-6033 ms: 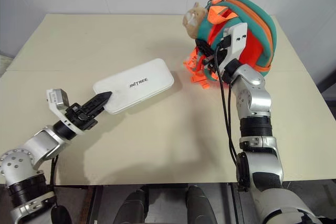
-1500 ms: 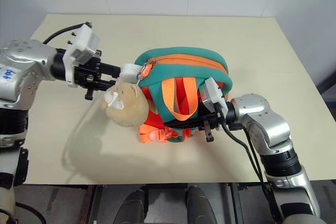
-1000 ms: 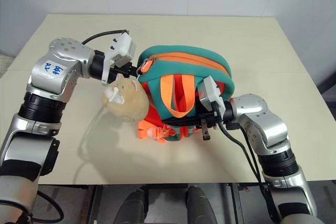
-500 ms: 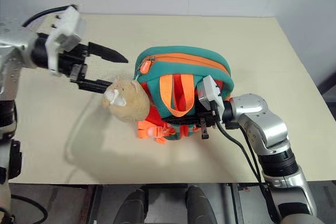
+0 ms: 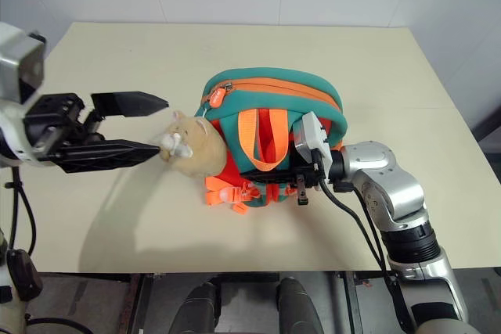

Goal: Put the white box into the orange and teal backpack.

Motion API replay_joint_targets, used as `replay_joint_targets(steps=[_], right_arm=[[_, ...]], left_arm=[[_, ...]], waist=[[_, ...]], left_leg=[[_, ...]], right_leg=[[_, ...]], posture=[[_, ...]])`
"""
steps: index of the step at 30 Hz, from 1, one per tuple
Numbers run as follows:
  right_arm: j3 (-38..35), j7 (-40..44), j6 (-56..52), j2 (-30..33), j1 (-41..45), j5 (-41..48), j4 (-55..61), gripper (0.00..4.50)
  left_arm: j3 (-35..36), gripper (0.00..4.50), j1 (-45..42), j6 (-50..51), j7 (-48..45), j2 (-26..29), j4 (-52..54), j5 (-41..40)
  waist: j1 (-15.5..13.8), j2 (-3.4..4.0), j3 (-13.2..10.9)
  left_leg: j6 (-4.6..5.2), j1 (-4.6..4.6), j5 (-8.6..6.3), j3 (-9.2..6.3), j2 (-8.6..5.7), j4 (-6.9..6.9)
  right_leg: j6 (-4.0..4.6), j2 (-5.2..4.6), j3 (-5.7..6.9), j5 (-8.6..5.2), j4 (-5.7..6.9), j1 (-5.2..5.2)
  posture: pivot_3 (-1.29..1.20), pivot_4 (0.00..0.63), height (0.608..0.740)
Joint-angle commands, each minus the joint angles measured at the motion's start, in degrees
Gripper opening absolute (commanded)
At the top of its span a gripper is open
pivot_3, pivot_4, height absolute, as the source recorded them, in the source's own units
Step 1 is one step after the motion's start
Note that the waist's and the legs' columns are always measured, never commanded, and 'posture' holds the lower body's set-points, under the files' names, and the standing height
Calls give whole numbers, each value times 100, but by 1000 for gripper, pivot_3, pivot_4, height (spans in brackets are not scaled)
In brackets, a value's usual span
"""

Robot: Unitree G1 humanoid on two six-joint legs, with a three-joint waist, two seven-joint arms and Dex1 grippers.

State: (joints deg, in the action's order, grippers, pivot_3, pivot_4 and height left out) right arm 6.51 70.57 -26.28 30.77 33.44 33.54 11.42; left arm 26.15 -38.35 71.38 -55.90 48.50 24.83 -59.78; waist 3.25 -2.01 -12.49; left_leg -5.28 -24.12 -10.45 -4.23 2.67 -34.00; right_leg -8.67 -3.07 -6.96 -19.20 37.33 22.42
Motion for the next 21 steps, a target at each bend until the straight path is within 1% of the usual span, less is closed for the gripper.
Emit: replay_joint_targets(steps=[1, 5, 9, 11, 13, 16, 20, 21], right_arm=[[-1, -18, 96, -61, 170, -8, 11, 0], [1, -28, 85, -90, 193, -36, -5, 0], [-26, -102, 32, -110, 171, -29, 79, 0], [-43, -135, 15, -106, 152, -25, 115, 0], [-52, -172, 4, -94, 131, -22, 147, 0], [-56, -223, -6, -82, 109, -15, 181, 0], [-45, -275, -11, -89, 88, -5, 206, 0], [-45, -282, -12, -88, 83, -3, 212, 0]], left_arm=[[-348, 4473, 239, -52, 217, 211, 366, -67], [-1347, 4473, 59, -651, 558, 239, 326, 761], [-1856, 4473, -225, -1074, 553, 137, 49, 1121], [-1953, 4080, -375, -1144, 634, 74, -89, 1214], [-2017, 3558, -498, -1118, 642, 91, -184, 1225], [-2096, 2597, -641, -1095, 653, 102, -308, 1250], [-2159, 1449, -674, -1078, 576, 155, -318, 1237], [-2148, 1225, -690, -1049, 563, 168, -305, 1210]], waist=[[6, 0, 0], [1, 0, 0], [-4, 0, 0], [-3, 0, 0], [1, 0, 0], [-6, 0, 0], [-5, 0, 0], [-5, 0, 0]], left_leg=[[0, 2, 0, 0, 0, -1], [-2, 2, 1, 0, 0, -1], [-3, -1, 1, 0, 0, 1], [-3, -3, 1, 0, 0, 7], [-3, -3, 1, 0, 1, 16], [-3, -5, 1, 0, 1, 23], [-4, -6, 0, 0, 1, 24], [-4, -6, 0, 0, 1, 24]], right_leg=[[0, 0, -2, 0, 0, -1], [4, 6, -4, 2, -2, 1], [5, 8, -7, 3, -15, 0], [4, 8, -7, 4, -24, 0], [4, 9, -7, 4, -29, 2], [4, 9, -6, 3, -33, 4], [3, 9, -6, 3, -36, 4], [3, 9, -6, 3, -35, 4]], posture=[[0, 150, 740], [0, 150, 740], [0, 150, 740], [0, 150, 740], [0, 150, 740], [0, 150, 740], [0, 150, 740], [0, 150, 740]])
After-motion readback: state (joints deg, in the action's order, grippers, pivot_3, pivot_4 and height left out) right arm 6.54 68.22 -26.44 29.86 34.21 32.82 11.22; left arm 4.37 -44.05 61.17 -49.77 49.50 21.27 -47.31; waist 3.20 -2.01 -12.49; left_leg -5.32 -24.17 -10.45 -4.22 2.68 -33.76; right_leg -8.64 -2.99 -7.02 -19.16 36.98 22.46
